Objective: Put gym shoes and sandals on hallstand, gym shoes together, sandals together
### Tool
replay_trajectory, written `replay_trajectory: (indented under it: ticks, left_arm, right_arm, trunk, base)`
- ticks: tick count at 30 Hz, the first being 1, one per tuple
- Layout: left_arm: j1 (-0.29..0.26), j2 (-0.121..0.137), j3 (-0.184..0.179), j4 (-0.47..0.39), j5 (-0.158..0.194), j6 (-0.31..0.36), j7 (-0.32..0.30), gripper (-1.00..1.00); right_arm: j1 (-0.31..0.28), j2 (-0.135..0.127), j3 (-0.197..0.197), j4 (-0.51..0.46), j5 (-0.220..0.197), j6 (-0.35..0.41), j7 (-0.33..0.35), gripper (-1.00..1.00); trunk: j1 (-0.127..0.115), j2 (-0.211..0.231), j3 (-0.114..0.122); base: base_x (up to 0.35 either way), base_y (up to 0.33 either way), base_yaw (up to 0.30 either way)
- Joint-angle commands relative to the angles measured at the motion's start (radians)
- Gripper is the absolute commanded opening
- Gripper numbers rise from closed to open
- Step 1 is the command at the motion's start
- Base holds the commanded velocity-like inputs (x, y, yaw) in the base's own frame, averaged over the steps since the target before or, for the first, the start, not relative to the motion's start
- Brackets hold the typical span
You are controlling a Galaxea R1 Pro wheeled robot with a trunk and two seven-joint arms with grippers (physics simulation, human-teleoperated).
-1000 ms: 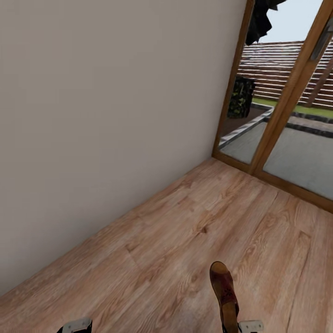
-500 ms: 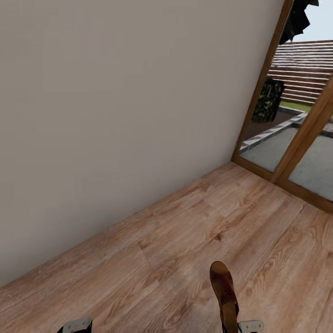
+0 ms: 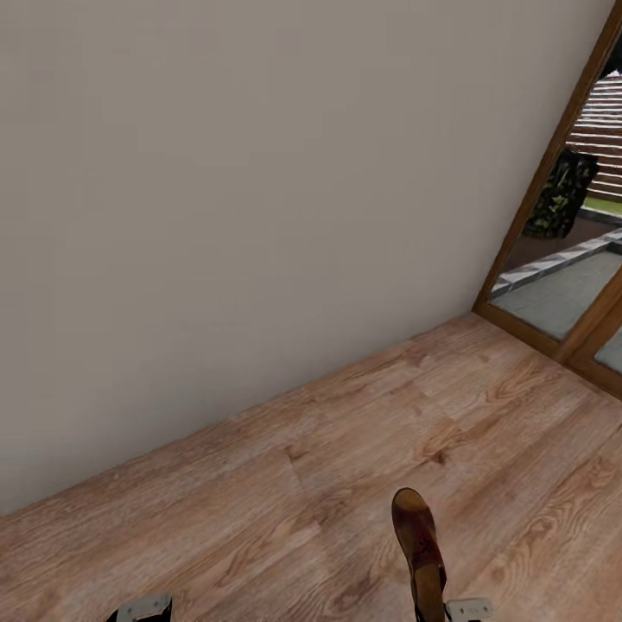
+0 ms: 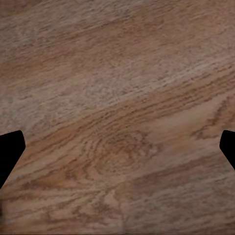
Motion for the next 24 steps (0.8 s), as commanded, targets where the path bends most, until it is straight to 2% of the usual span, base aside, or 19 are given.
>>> replay_trajectory:
  ticks: [1,18,24]
  left_arm:
    - [-0.001,0.000,-0.002,0.001,0.003,-0.003,0.002,1.00]
    - [-0.001,0.000,-0.003,0.001,0.002,-0.003,0.002,1.00]
    - [-0.001,0.000,-0.003,0.001,0.002,-0.003,0.002,1.00]
  right_arm:
    - [0.000,0.000,-0.001,0.000,0.002,-0.003,0.000,-1.00]
    - [0.000,0.000,-0.001,0.001,0.002,-0.003,0.000,-1.00]
    - [0.000,0.000,-0.001,0.001,0.002,-0.003,0.000,-1.00]
  trunk:
    - [0.000,0.000,-0.001]
    - [0.000,0.000,-0.001]
    - [0.000,0.000,-0.001]
  base:
    - [0.000,0.000,0.279]
    - [0.000,0.000,0.279]
    - [0.134,-0.085,0.278]
